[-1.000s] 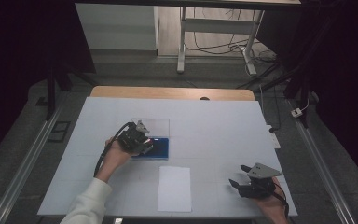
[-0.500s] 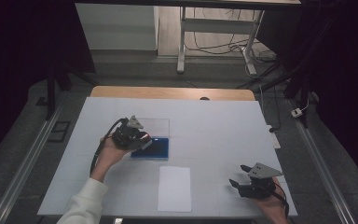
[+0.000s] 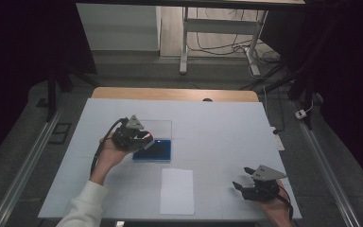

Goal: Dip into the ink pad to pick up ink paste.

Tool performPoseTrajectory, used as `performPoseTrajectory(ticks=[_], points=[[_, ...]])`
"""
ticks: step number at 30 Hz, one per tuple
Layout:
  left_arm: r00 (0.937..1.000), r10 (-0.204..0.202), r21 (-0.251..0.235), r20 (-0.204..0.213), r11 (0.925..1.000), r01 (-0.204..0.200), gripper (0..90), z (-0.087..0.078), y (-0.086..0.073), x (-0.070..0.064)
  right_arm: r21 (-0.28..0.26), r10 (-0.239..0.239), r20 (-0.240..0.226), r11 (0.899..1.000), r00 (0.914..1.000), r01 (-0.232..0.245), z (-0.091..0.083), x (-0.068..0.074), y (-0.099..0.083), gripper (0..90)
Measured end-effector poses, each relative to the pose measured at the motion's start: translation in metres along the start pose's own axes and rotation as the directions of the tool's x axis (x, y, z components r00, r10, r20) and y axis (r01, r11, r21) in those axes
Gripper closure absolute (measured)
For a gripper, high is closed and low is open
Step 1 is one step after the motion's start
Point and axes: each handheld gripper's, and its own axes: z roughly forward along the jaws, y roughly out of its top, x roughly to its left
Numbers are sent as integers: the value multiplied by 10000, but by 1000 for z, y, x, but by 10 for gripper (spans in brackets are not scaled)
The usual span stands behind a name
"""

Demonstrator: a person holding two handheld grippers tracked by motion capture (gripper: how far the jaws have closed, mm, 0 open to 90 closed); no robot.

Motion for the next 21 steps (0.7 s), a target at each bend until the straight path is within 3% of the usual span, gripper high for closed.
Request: performPoseTrajectory(ticks=[8,18,21], points=[[10000,-33,40,-52,10000,33,700,-3,2,-2,-18,25,12,10000,10000,-25,-1,0,0,279],[9992,320,988,-228,9947,-296,701,16,4,-9,0,-10,24,10000,10000,10,0,-1,0,280],[9996,221,1186,-189,9928,-197,700,23,2,-8,1,-6,25,10000,10000,6,0,-1,0,280]])
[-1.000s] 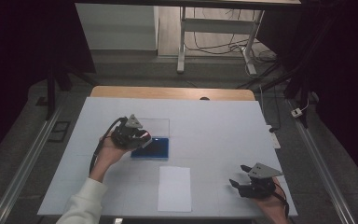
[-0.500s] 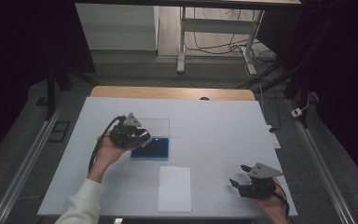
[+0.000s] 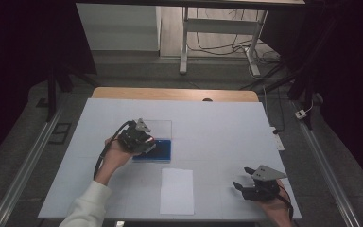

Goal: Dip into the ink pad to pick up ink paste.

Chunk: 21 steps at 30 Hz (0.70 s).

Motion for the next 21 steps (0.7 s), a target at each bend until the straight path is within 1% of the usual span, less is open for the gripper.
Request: performPoseTrajectory(ticks=[3,6,8,21], points=[[10000,-26,281,-75,9996,28,701,6,-1,0,-4,-2,-26,10000,10000,2,0,0,0,280],[10000,-31,435,22,9990,30,700,11,-2,1,15,4,-6,10000,10000,-4,0,0,0,280],[10000,-10,548,-35,9985,12,701,13,-2,0,29,19,-8,10000,10000,-19,0,0,0,280],[9999,-113,720,-53,9973,116,701,16,-1,1,49,33,-9,10000,10000,-33,1,0,0,280]])
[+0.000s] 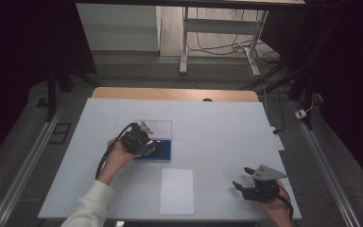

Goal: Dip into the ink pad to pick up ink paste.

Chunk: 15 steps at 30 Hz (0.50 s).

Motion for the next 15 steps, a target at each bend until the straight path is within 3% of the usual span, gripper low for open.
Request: performPoseTrajectory(ticks=[15], points=[[9999,-104,232,97,9997,101,706,3,0,2,-3,1,-35,10000,10000,-1,1,1,0,280]])
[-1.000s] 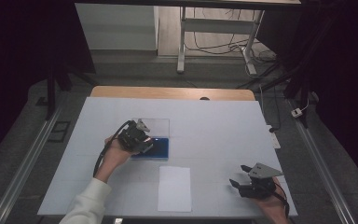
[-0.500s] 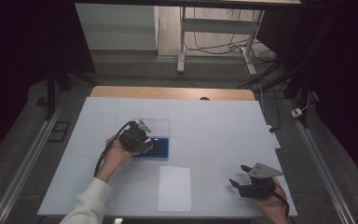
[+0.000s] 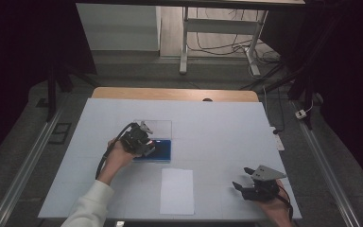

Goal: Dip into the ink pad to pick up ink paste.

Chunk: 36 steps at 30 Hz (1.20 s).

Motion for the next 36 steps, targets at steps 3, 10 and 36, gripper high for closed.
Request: performPoseTrajectory(ticks=[3,10,36], points=[[10000,-74,-65,12,10000,74,707,1,-1,0,8,8,9,10000,10000,-8,0,1,0,280],[9999,19,-105,-141,9999,-20,709,2,-2,-3,-21,-29,28,10000,10000,29,-1,2,1,280],[10000,-22,-232,-85,9997,20,709,3,-4,-2,-12,-36,69,10000,10000,36,-1,3,1,280]])
